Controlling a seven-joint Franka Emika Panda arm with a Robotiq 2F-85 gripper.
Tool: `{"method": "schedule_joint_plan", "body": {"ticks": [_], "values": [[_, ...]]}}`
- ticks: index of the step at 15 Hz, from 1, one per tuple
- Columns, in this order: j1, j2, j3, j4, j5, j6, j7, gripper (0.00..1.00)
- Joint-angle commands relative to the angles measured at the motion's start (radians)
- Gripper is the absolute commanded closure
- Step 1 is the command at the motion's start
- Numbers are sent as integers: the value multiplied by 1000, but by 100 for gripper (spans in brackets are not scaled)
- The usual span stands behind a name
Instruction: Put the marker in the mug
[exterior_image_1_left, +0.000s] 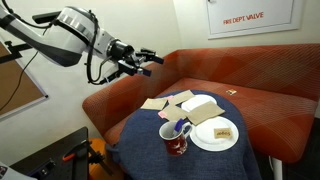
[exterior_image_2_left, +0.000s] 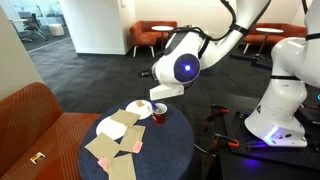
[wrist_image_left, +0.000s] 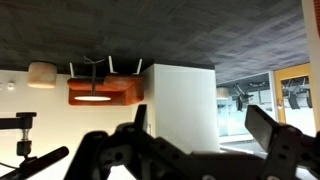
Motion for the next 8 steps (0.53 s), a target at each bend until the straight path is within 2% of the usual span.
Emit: {"method": "schedule_joint_plan", "body": {"ticks": [1,8], "values": [[3,-12,-1,-5,3,-1,-7,0],[7,-26,-1,-17,3,-1,-13,0]]}}
